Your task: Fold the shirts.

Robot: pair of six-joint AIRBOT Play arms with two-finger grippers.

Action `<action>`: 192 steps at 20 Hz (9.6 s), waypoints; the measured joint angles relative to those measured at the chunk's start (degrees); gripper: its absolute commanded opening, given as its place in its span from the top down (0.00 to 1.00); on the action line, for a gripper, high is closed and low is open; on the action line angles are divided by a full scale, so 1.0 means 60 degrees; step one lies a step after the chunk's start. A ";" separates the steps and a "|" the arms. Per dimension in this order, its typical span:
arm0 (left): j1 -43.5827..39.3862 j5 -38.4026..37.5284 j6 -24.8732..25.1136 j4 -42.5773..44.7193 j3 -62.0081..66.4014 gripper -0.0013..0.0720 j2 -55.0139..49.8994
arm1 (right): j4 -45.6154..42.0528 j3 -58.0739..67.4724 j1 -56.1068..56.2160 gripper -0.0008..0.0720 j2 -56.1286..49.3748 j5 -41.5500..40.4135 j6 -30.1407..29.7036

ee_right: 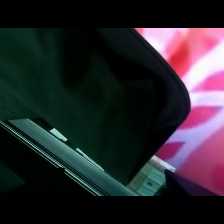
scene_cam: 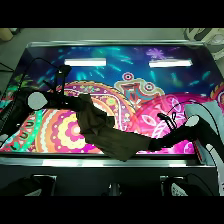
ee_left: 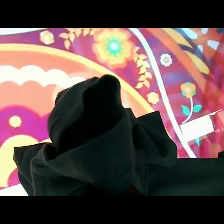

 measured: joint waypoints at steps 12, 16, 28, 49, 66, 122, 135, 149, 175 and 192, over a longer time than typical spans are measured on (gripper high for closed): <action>0.0616 0.0816 0.0178 0.0200 0.1836 0.95 0.1308 | 0.1909 0.3144 0.0000 0.96 0.0656 -0.0204 -0.1147; 0.1570 0.1020 0.0127 0.0729 0.4437 0.95 0.2772 | 0.0517 0.8094 -0.0015 0.96 0.2266 -0.0889 -0.0120; 0.2514 -0.2317 -0.0375 0.1297 0.5621 0.95 0.4896 | -0.2408 1.2415 -0.0011 0.96 0.3421 0.1570 0.1854; 0.3472 0.0856 -0.0641 0.1060 -0.1184 0.90 -0.0262 | 0.1523 0.3705 0.0098 0.83 -0.1545 -0.5337 0.1311; 0.5333 -0.2116 0.1468 -0.0659 -0.2688 0.34 -0.1468 | -0.0317 0.3865 -0.1989 0.23 -0.1803 -0.0892 -0.0295; 0.4601 -0.0171 0.0117 -0.0342 0.8196 0.95 0.4397 | -0.2871 1.2553 -0.0557 0.96 0.4415 -0.0860 0.0900; 0.4189 0.0834 0.1045 0.0350 -0.0073 0.95 0.1071 | -0.3027 0.9253 -0.0546 0.96 -0.2273 0.0783 0.0696; 0.4080 0.3639 0.1464 -0.1147 0.0051 0.95 -0.2506 | -0.1464 0.8801 -0.0550 0.96 -0.4801 -0.3249 0.0816; 0.4371 -0.1410 0.1974 -0.3235 -0.6808 0.33 0.1362 | -0.2091 0.5603 -0.1821 0.26 -0.3519 0.2240 0.0222; 0.2528 0.0364 0.1293 -0.4069 -0.7646 0.95 0.1541 | -0.2608 0.3326 -0.1851 0.26 -0.3034 0.0823 0.0317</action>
